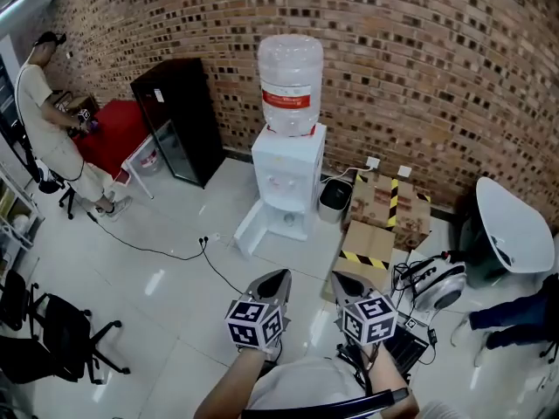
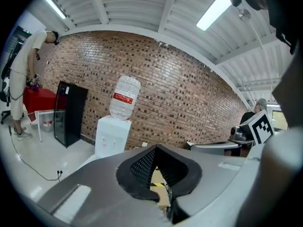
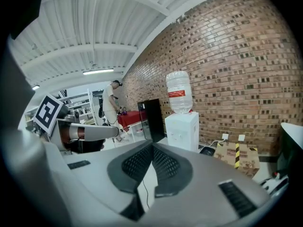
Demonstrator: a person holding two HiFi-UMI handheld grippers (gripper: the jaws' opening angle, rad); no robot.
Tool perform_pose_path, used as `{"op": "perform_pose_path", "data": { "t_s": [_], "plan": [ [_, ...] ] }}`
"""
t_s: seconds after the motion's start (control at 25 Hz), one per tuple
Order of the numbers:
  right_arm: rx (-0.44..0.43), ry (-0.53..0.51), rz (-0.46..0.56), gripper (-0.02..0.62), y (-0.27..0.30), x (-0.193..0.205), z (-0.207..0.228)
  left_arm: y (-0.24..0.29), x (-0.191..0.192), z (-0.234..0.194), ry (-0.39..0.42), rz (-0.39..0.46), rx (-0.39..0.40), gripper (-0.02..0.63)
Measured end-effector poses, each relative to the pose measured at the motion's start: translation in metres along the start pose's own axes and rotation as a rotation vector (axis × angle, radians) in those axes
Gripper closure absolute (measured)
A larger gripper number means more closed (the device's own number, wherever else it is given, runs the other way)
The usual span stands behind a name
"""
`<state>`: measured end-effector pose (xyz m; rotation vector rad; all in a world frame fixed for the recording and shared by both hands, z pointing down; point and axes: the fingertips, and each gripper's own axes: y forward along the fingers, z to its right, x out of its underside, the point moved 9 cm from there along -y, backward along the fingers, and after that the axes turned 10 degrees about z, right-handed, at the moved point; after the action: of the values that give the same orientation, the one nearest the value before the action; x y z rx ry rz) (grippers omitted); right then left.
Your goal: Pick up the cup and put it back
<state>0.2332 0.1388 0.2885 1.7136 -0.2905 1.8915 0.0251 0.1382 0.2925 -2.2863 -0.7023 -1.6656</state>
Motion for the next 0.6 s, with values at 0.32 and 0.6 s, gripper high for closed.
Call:
{"op": "perform_pose_path", "data": {
  "t_s": [0.32,0.6],
  "plan": [
    [0.017,-0.015,-0.031,0.584,0.014,0.012,-0.032,-0.013,-0.008,-0.020,0.007,-0.020,0.039,0.603],
    [0.044,-0.050,-0.031,0.584,0.013,0.011,-0.046,-0.018,-0.009,-0.030,-0.001,-0.023,0.058,0.602]
  ]
}}
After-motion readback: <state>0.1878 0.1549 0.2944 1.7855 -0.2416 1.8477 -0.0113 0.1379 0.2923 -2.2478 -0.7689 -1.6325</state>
